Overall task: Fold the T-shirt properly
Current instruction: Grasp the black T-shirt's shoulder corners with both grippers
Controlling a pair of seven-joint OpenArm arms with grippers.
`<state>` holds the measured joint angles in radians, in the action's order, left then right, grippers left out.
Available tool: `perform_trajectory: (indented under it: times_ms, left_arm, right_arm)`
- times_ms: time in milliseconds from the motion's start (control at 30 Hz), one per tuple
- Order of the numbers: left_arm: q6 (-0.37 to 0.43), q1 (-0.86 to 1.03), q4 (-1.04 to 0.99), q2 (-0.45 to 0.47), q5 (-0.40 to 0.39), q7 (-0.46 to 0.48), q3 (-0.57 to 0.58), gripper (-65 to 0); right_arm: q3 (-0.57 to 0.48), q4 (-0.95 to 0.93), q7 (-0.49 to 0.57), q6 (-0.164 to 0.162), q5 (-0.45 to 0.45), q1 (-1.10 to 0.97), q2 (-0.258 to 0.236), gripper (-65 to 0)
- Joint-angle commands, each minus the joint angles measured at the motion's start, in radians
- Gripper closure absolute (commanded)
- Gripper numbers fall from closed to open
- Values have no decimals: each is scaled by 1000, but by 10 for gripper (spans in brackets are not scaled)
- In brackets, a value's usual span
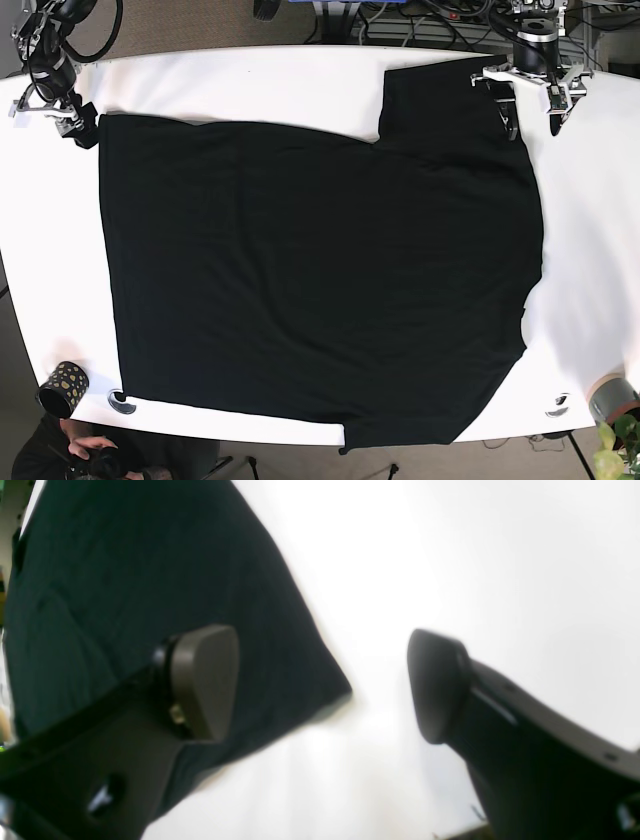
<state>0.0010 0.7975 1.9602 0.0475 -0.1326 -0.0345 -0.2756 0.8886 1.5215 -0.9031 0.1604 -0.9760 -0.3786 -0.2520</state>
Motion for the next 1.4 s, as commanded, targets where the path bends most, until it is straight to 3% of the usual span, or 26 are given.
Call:
perform_trajectory:
  times_ms: [0,567,967,1067,1133,1367]
  left_arm:
    - [4,7,14,5,-2,28,-3,-403]
    - [4,7,12,5,-2,28,-1,-403]
    - [4,7,11,5,-16,28,-1,-407]
    - [4,7,11,9,-88,15,-1,-410]
    - [4,3,11,28,-131,-29,-1,-410]
    - [-2,-57,11,84,-402,-253,-67,-410]
  right_arm:
    - [4,7,11,29,-22,0,-14,-503]
    - [-58,3,-17,34,-19,25,35,-491]
    - [-58,1,-17,35,29,57,35,-103]
    - [-59,1,-17,35,29,62,35,0]
    - [-59,1,-17,35,30,71,35,0]
    - [-59,1,-17,35,32,77,33,0]
